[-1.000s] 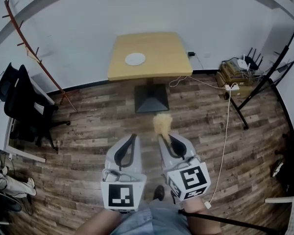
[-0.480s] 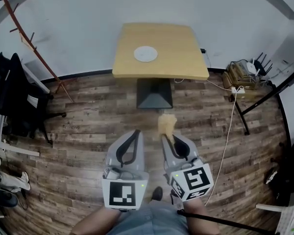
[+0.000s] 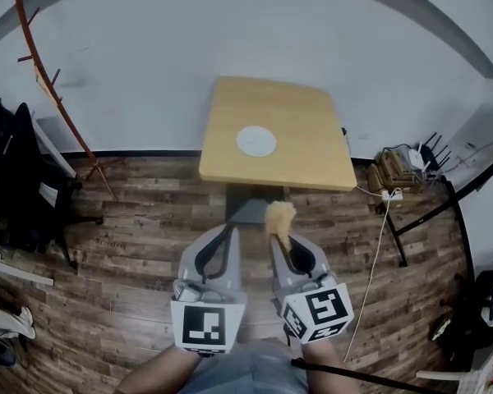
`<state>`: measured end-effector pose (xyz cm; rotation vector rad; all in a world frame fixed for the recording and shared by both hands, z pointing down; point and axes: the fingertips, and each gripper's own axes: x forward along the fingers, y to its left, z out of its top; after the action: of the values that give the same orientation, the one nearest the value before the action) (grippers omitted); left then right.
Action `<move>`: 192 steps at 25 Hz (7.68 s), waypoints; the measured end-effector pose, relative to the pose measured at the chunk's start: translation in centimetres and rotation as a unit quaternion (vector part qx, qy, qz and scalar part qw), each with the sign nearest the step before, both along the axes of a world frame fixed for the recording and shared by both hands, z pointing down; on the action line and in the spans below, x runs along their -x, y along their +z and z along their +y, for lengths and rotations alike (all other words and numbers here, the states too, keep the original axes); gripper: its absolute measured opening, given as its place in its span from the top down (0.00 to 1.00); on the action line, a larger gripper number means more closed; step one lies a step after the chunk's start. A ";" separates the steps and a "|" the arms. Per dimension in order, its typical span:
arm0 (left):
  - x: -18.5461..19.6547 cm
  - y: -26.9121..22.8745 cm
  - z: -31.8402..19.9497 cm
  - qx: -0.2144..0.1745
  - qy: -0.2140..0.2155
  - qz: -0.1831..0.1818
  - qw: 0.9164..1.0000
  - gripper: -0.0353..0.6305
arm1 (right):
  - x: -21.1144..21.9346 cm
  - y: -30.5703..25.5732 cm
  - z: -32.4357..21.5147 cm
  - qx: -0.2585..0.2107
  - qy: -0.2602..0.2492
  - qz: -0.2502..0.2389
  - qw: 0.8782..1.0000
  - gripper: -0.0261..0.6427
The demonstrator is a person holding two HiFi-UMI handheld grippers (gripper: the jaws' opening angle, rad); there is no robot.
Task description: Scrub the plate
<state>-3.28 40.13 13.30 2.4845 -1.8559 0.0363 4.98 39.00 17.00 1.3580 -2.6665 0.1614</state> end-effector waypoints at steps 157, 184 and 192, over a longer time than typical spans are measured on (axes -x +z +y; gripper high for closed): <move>0.7 26.6 -45.7 0.405 0.150 0.041 0.901 0.84 | 6.1 22.5 -44.4 0.343 -0.084 0.095 0.931 0.90; 1.2 26.7 -46.3 0.395 0.117 0.056 0.909 0.86 | 4.9 24.2 -37.3 0.404 -0.102 0.029 0.909 0.90; 1.0 26.5 -46.3 0.396 0.112 0.051 0.910 0.86 | 1.1 24.6 -37.4 0.416 -0.064 0.034 0.907 0.90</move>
<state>-4.32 -6.22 39.76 2.0285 -1.1556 0.5365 3.89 1.62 41.61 0.8672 -2.1607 1.0620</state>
